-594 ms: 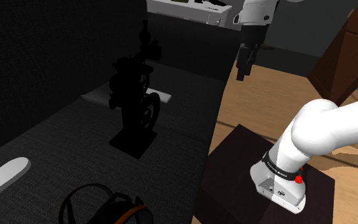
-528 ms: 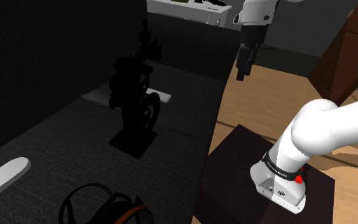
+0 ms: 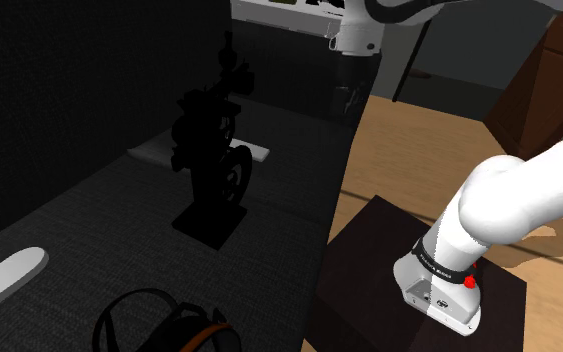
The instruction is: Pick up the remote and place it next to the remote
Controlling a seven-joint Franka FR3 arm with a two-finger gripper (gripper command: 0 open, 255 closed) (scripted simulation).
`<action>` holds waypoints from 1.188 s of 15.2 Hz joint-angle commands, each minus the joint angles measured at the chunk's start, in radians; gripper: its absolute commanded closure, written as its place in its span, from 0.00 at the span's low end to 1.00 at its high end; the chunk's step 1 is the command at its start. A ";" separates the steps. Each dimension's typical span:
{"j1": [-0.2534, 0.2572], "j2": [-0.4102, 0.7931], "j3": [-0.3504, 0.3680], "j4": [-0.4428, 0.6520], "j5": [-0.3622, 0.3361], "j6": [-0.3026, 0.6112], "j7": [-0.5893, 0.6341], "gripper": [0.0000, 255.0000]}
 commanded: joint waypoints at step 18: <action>0.040 0.674 0.082 0.400 -0.121 0.398 0.002 0.00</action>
